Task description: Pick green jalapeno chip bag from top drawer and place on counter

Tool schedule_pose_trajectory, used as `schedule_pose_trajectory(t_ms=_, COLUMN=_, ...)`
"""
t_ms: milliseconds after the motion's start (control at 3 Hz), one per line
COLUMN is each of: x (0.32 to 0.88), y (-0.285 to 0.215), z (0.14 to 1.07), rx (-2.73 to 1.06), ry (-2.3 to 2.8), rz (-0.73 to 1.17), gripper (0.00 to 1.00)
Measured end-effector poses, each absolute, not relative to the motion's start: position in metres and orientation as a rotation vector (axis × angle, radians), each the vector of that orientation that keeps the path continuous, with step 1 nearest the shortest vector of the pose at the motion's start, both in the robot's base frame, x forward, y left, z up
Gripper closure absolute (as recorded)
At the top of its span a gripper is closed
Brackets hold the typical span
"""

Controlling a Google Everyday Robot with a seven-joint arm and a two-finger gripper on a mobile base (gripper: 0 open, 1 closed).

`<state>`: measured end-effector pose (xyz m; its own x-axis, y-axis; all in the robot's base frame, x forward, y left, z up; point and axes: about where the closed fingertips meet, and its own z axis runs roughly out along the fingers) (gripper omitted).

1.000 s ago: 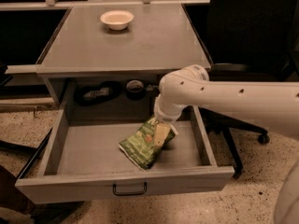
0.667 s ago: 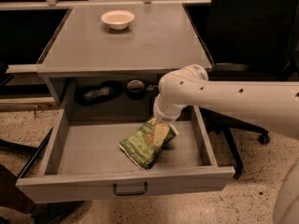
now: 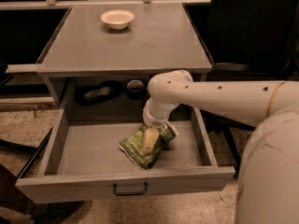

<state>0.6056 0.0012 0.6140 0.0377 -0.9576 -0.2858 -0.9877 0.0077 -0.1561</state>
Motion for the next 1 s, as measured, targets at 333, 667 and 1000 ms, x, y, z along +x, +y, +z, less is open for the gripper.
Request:
schedule_pose_trajectory(t_ms=333, x=0.6030, y=0.0012, z=0.6082, rx=-2.032, ry=1.974, rz=0.154, gripper=0.19)
schedule_pose_trajectory(t_ms=667, x=0.6030, y=0.0012, z=0.6082, rx=-2.032, ry=1.975, rz=0.154, gripper=0.42)
schedule_pose_trajectory(t_ms=1000, x=0.6030, y=0.0012, z=0.6082, rx=-2.032, ry=1.975, rz=0.154, gripper=0.65)
